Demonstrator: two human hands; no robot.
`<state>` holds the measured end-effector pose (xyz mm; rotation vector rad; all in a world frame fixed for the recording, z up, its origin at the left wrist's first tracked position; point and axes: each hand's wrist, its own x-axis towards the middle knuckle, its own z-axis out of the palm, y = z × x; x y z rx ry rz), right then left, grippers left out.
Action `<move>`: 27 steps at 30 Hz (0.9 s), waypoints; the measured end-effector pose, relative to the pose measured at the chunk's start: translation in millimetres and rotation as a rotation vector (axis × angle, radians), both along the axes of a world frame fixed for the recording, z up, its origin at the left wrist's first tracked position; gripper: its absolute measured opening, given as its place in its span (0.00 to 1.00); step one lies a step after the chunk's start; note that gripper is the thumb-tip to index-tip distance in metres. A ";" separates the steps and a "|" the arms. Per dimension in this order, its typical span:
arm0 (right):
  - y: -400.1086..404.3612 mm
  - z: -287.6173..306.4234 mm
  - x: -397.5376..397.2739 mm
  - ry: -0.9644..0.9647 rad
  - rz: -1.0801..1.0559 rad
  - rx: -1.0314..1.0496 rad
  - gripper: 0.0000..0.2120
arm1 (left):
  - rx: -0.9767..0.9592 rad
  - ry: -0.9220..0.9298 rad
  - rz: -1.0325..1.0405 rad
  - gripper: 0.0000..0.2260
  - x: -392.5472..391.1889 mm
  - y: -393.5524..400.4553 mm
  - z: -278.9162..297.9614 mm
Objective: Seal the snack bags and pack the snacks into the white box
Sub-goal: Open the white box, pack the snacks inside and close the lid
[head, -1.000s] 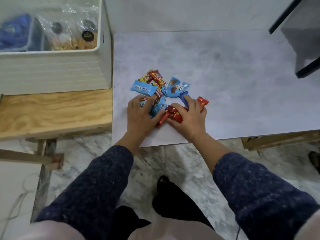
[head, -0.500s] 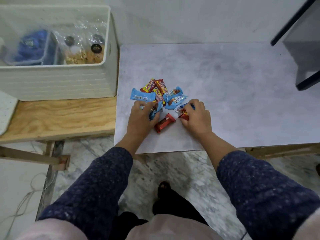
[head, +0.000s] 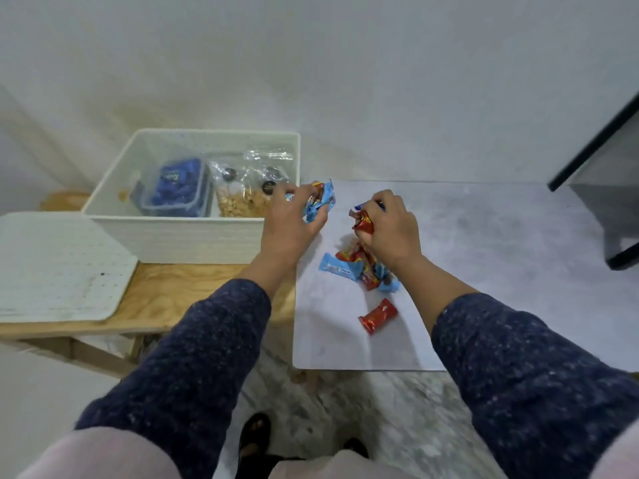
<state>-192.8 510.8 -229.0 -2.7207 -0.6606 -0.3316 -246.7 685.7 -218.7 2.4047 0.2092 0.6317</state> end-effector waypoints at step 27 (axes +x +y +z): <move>226.8 13.5 32.0 0.348 -0.103 -0.038 0.26 | 0.240 0.573 -0.147 0.25 62.5 219.1 -8.2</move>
